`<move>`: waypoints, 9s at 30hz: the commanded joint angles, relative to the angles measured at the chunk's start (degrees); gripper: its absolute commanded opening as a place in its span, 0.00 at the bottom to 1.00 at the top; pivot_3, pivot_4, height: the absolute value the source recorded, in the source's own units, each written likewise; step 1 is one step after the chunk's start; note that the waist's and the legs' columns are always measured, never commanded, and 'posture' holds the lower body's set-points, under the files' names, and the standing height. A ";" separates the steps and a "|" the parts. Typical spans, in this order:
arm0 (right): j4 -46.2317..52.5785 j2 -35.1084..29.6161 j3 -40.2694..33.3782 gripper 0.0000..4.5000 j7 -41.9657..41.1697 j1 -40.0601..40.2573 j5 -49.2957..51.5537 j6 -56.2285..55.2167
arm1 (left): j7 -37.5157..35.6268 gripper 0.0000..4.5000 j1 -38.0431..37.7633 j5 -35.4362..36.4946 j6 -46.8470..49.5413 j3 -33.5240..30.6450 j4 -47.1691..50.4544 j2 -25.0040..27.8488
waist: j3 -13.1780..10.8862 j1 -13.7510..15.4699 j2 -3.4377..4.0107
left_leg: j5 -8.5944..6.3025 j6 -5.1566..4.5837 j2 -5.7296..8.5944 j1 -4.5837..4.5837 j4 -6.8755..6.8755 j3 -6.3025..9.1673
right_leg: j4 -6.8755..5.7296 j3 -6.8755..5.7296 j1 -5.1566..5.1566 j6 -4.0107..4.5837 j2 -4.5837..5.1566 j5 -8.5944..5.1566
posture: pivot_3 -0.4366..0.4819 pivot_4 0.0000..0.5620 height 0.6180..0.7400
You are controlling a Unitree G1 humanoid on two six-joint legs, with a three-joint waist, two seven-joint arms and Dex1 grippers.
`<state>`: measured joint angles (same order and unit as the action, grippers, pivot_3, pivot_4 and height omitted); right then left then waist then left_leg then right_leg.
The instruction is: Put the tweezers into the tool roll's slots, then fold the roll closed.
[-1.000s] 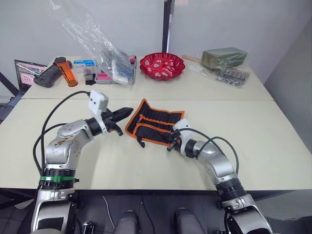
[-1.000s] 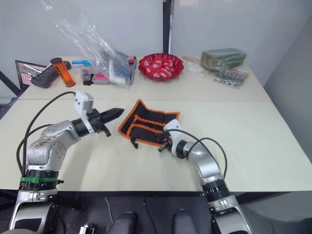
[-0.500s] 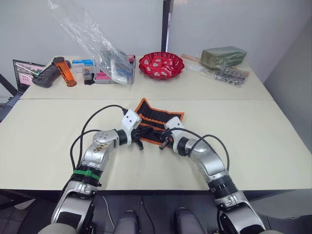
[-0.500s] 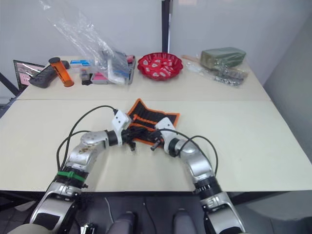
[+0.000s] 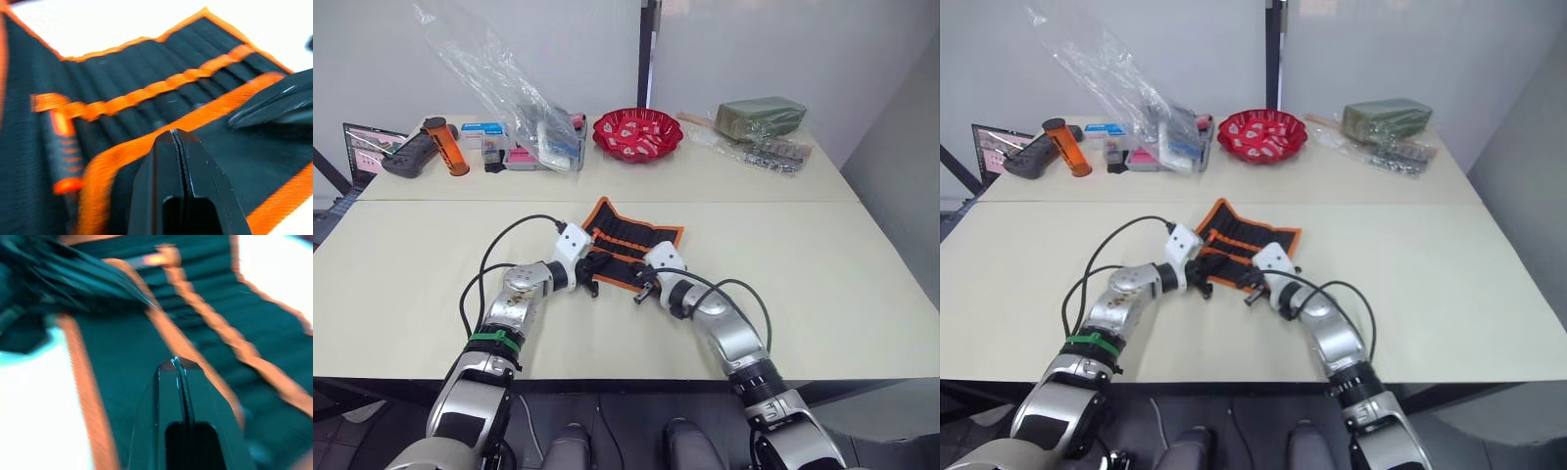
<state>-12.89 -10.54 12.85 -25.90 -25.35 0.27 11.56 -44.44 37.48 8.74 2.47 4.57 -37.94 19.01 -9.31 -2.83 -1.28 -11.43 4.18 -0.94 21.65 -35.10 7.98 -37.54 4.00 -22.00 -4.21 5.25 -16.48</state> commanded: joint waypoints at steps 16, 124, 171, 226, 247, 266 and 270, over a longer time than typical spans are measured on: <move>12.77 -5.36 -9.32 0.01 -8.94 -1.80 11.94 1.33 | -6.70 0.01 -7.40 11.11 17.72 -5.66 27.22 4.80 | -0.16 -0.08 0.02 | 0.01 0.01 0.01 0.47 0.06 0.02 | 0.02 0.00 -0.38 0.31 0.02 0.18 | 0.48 0.27 1.00; 20.15 -5.29 -37.53 0.42 10.77 -1.16 54.59 67.45 | -10.11 1.00 -30.33 19.33 25.11 -12.81 54.94 25.59 | -0.35 0.24 0.13 | 0.00 0.00 -0.08 0.59 0.28 -0.04 | 0.47 0.01 -0.38 0.35 -0.03 0.19 | 0.48 0.27 1.00; 4.15 1.33 -27.42 0.00 12.80 -13.53 46.53 64.07 | -6.28 1.00 -35.32 19.88 26.35 -13.08 59.52 23.97 | -0.40 -0.04 0.21 | 0.00 0.00 -0.09 0.57 0.29 -0.04 | 0.45 0.01 -0.40 0.36 -0.04 0.20 | 0.48 0.27 1.00; -10.81 -12.00 5.68 0.01 -28.36 -5.28 5.45 -2.62 | -6.15 1.00 -29.66 29.09 31.91 -17.58 58.36 24.24 | -0.37 -0.93 0.18 | 0.00 0.00 -0.10 0.32 0.28 -0.04 | 0.45 0.00 -0.18 0.34 -0.04 0.19 | 0.48 0.27 1.00; -9.42 -10.31 4.71 0.00 -25.33 -5.13 3.19 -0.14 | 11.87 0.88 -15.78 30.65 46.10 -12.57 41.73 6.66 | -0.15 -0.94 -0.12 | 0.00 0.01 -0.10 -0.01 0.22 -0.03 | 0.39 0.01 0.10 0.35 -0.07 0.22 | 0.48 0.27 1.00; -1.08 -4.78 -0.10 0.00 -18.76 -7.16 7.78 11.39 | 10.35 0.01 -6.44 24.74 39.90 -11.81 31.56 4.90 | -0.15 -1.06 -0.13 | 0.07 0.12 -0.10 0.08 0.26 -0.03 | 0.39 0.01 -0.02 0.34 -0.07 0.23 | 0.48 0.27 1.00; 1.92 -5.87 -0.36 0.00 -17.73 -6.53 6.46 12.54 | 7.99 0.01 -3.29 22.83 37.86 -9.90 30.01 4.63 | -0.16 -0.94 -0.12 | 0.11 0.19 -0.06 0.41 0.21 0.00 | 0.38 0.01 -0.25 0.38 -0.04 0.27 | 0.48 0.27 1.00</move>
<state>-12.51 -15.66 13.56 -44.58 -32.22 6.95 23.19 -35.27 32.50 31.84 42.49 -4.93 -9.23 23.15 -9.47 -3.76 -1.40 -11.32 4.37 -0.96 22.07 -34.88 7.98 -37.13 4.00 -22.25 -3.84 5.25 -16.22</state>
